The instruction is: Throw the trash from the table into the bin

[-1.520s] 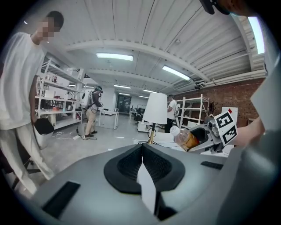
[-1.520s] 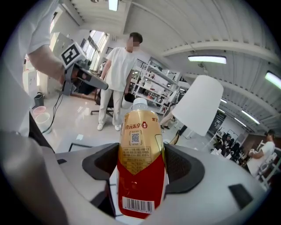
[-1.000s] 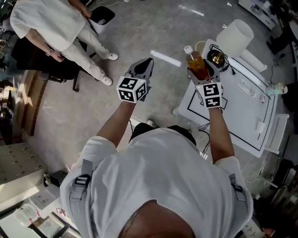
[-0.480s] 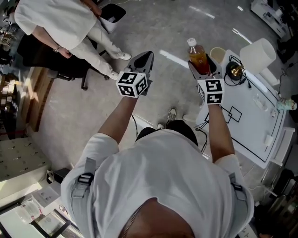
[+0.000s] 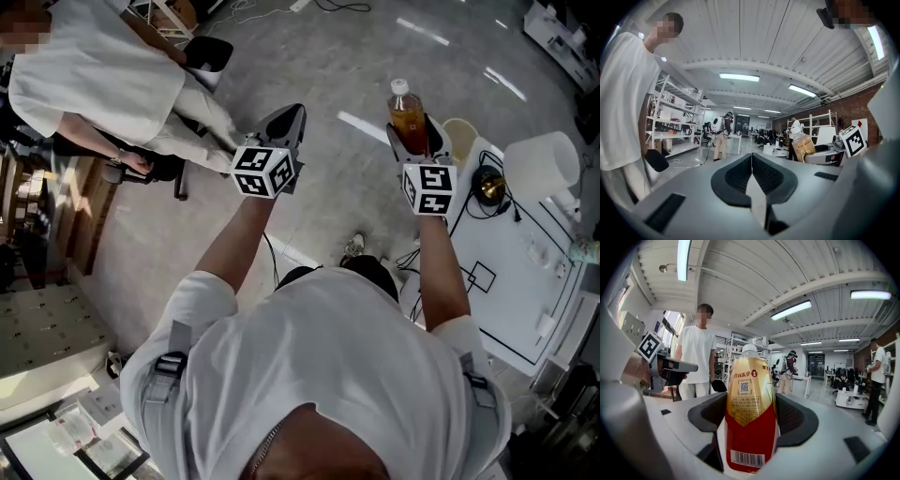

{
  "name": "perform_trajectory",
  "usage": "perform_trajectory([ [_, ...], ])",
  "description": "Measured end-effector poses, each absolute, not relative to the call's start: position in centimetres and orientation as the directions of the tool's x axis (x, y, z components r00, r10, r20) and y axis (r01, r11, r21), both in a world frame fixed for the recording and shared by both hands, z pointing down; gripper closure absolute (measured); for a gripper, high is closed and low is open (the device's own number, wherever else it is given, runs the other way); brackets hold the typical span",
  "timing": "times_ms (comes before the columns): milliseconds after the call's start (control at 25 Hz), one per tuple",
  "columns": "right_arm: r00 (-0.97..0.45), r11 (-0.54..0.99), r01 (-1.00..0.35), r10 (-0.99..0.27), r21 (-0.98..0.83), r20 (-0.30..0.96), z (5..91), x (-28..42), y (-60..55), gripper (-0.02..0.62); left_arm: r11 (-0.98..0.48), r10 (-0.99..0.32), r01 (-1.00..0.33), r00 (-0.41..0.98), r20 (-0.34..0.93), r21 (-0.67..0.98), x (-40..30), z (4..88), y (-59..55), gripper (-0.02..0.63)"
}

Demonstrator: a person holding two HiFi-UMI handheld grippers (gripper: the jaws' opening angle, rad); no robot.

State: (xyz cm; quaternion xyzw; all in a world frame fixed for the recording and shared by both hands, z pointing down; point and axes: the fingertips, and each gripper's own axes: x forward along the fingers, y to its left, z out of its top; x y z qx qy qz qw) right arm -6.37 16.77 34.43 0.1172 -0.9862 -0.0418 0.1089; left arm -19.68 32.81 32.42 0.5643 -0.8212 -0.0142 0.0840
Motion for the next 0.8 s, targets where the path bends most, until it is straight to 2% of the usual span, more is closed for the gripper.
perform_trajectory([
  [320, -0.926, 0.951, -0.294, -0.308, 0.095, 0.22, 34.8, -9.2, 11.3, 0.264, 0.306, -0.949, -0.942, -0.291, 0.118, 0.14, -23.5, 32.7, 25.5, 0.594],
  [800, -0.801, 0.847, -0.52, -0.528, 0.109, 0.282, 37.9, -13.1, 2.6, 0.264, 0.102, -0.99, -0.98, -0.084, 0.11, 0.171, -31.6, 34.6, 14.4, 0.594],
])
